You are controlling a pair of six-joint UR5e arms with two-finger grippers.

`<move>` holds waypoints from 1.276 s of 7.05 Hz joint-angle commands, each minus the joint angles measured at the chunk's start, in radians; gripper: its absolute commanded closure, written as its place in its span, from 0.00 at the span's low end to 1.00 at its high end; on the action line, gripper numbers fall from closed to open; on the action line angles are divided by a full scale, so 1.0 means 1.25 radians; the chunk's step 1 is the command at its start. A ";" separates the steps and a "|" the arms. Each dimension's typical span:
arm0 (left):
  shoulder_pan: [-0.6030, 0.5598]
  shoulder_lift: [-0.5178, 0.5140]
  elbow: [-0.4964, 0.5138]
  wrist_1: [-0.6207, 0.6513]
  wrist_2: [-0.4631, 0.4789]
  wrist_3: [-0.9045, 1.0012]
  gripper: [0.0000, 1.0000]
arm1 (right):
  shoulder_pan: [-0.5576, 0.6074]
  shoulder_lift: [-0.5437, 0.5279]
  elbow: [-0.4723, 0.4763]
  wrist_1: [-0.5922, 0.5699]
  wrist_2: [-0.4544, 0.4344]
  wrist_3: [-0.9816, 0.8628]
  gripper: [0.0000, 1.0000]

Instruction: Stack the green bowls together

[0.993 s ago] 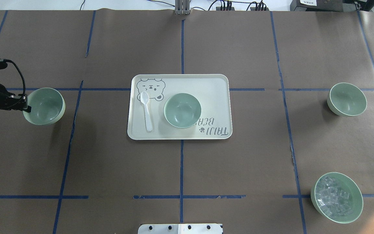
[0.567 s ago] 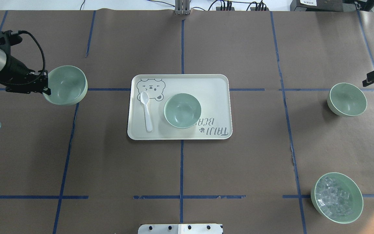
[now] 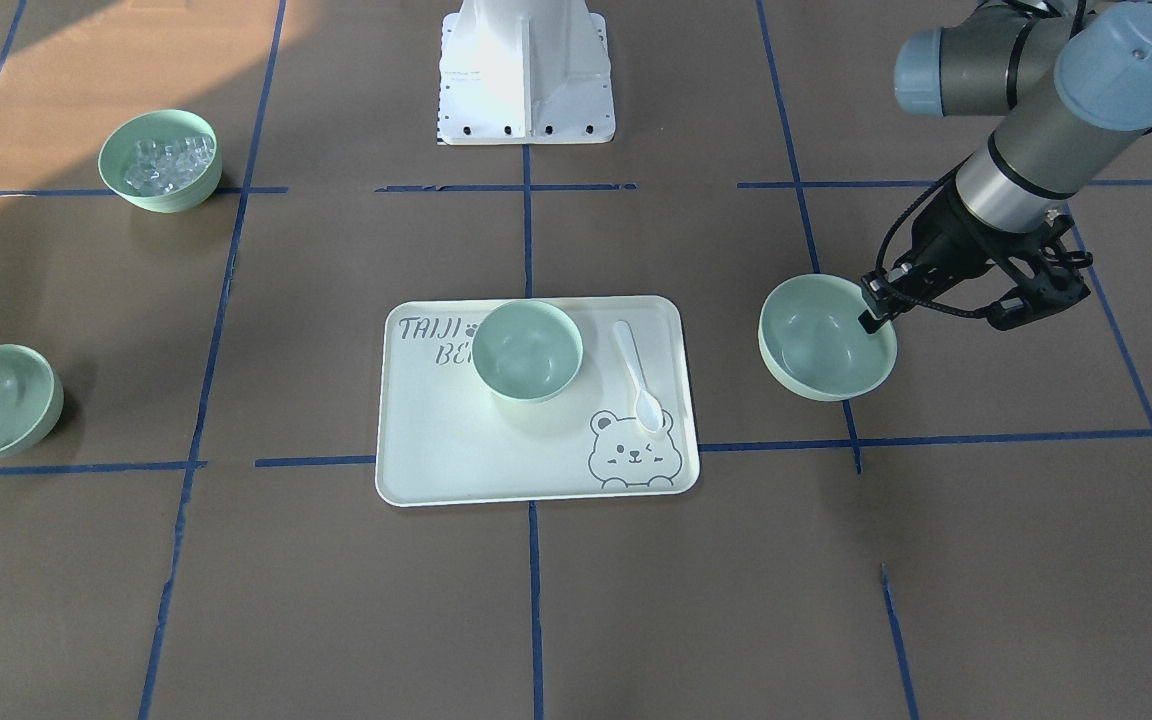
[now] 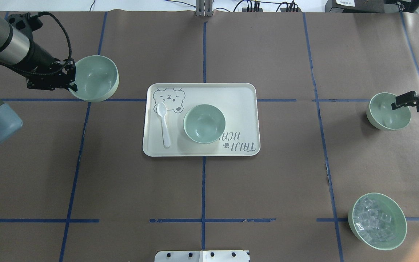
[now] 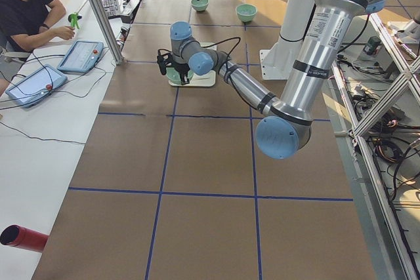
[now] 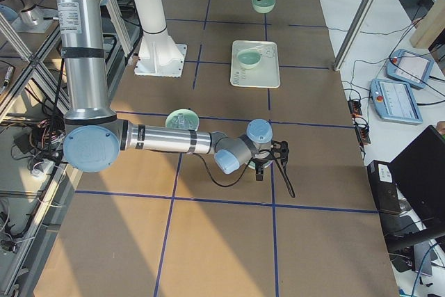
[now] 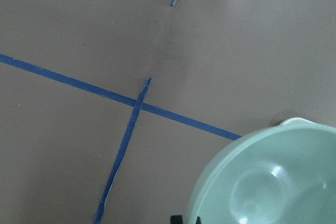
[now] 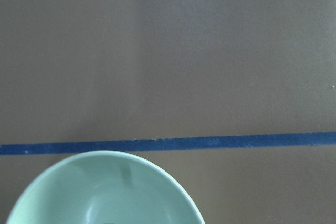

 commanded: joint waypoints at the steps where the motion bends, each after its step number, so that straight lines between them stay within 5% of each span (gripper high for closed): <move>1: 0.006 -0.018 0.002 0.003 0.000 -0.018 1.00 | -0.006 -0.003 -0.005 0.005 0.005 0.003 0.30; 2: 0.007 -0.020 0.004 0.003 0.000 -0.020 1.00 | -0.006 -0.003 -0.003 0.005 0.008 0.002 0.76; 3: 0.018 -0.031 0.007 0.002 -0.001 -0.032 1.00 | -0.006 -0.002 0.000 0.005 0.014 0.001 1.00; 6: 0.136 -0.154 0.048 -0.002 0.013 -0.243 1.00 | -0.003 -0.005 0.015 0.014 0.077 -0.004 1.00; 9: 0.219 -0.244 0.119 -0.007 0.108 -0.282 1.00 | 0.065 0.012 0.019 0.015 0.185 0.003 1.00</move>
